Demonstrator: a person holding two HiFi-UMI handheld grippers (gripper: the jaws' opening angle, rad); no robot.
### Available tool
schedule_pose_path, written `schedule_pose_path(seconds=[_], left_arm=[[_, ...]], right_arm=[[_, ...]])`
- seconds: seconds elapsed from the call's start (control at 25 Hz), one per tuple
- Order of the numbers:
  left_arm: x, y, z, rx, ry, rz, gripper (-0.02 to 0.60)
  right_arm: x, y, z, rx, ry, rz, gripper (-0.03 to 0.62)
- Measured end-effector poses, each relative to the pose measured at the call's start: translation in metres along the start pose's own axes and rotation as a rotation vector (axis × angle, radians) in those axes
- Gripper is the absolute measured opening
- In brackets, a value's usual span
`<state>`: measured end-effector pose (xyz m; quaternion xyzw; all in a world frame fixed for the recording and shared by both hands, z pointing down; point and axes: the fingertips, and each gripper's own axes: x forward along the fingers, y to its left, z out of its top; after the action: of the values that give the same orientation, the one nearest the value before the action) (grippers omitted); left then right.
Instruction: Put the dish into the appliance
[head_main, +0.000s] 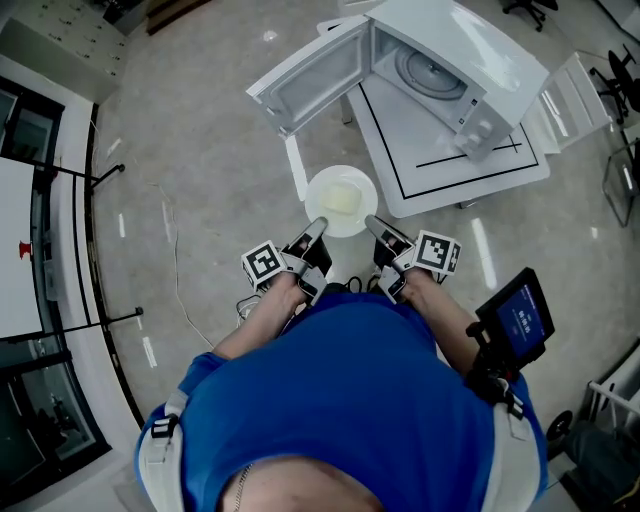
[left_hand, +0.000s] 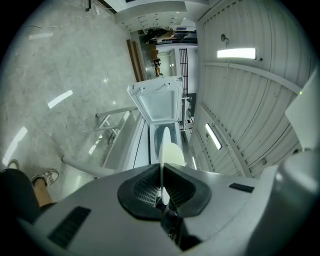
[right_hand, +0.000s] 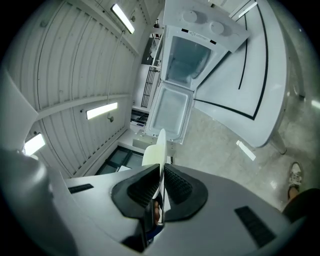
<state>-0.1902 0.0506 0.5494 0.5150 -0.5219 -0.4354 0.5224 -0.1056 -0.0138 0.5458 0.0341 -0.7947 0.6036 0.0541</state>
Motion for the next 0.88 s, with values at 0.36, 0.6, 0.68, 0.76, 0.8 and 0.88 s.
schedule_pose_path(seconds=[0.36, 0.6, 0.68, 0.76, 0.8, 0.88], left_arm=[[0.076, -0.006, 0.010, 0.015, 0.030, 0.013, 0.014], [0.110, -0.011, 0.019, 0.015, 0.018, 0.021, 0.014], [0.135, -0.010, 0.022, 0.015, 0.013, 0.029, 0.014], [0.153, -0.007, 0.026, 0.022, 0.018, 0.044, 0.014], [0.161, -0.008, 0.028, 0.028, 0.024, 0.046, 0.014], [0.176, -0.010, 0.032, 0.028, 0.037, 0.043, 0.014]], right_arm=[[-0.003, -0.017, 0.075, -0.019, -0.055, 0.009, 0.015], [-0.017, -0.035, 0.111, -0.017, -0.107, -0.024, 0.015], [-0.025, -0.044, 0.134, -0.013, -0.120, -0.032, 0.015], [-0.030, -0.048, 0.148, -0.006, -0.136, -0.029, 0.015], [-0.032, -0.049, 0.153, -0.003, -0.143, -0.031, 0.015], [-0.035, -0.052, 0.161, 0.001, -0.160, -0.039, 0.015]])
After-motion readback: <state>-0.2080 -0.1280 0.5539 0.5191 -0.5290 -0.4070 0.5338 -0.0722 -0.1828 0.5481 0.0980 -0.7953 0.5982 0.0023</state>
